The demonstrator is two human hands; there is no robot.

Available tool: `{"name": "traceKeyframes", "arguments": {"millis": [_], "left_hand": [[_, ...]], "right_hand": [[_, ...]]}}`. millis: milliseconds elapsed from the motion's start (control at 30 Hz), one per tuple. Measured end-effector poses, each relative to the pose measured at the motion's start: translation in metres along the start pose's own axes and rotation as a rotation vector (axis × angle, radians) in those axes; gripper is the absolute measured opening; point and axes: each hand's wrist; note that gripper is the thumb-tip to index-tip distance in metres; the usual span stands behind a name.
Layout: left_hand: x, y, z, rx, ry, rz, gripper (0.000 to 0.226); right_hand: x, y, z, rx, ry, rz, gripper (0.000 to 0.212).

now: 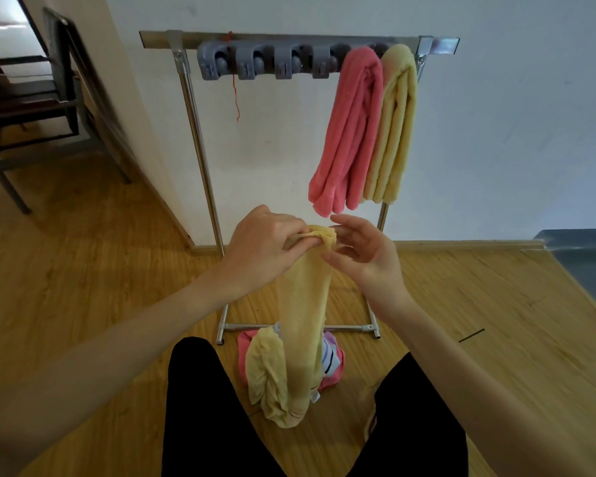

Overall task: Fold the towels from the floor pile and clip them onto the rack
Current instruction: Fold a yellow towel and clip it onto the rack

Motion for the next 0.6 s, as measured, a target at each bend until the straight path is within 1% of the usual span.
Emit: {"name": "traceKeyframes", "arguments": {"millis": [67,133,233,300,333,367,433,467,500,533,600], "left_hand": [[0.000,0.005,-0.004,0.000,0.017,0.008,0.030],[-0.002,0.010,-0.007,-0.002,0.046,0.027,0.029],[-0.008,0.015,-0.011,-0.003,0.125,0.098,0.033],[-0.010,0.015,-0.012,0.013,0.167,0.142,0.032],[-0.008,0.014,-0.009,0.006,0.172,0.162,0.035],[-0.006,0.011,-0.005,-0.034,0.159,0.188,0.046],[0.003,-0.001,0.009,-0.177,0.082,0.267,0.081],[0.010,-0.009,0.018,-0.254,0.027,0.300,0.091],[0.018,-0.017,0.027,-0.336,-0.045,0.340,0.092],[0.027,-0.027,0.037,-0.424,-0.130,0.386,0.087],[0.050,-0.045,0.059,-0.586,-0.295,0.459,0.065]], "right_hand": [[0.004,-0.002,-0.001,-0.039,0.040,0.033,0.045],[0.006,-0.004,-0.005,-0.070,0.081,0.066,0.040],[0.005,-0.006,-0.014,-0.133,0.111,0.144,0.032],[0.005,-0.006,-0.019,-0.152,0.119,0.164,0.031],[0.005,-0.005,-0.022,-0.155,0.123,0.169,0.031],[0.006,-0.003,-0.024,-0.150,0.128,0.170,0.032],[0.005,0.004,-0.027,-0.114,0.131,0.171,0.034],[0.005,0.008,-0.028,-0.083,0.129,0.169,0.035],[0.005,0.012,-0.028,-0.049,0.128,0.164,0.036],[0.006,0.014,-0.027,-0.019,0.127,0.151,0.037],[0.009,0.017,-0.027,0.026,0.134,0.108,0.036]]}}
Point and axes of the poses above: each hand's wrist, its own z-axis away from the middle knuckle, its own x-axis out of the palm, y = z × x, and after that the axes turned 12 degrees about -x, right-handed
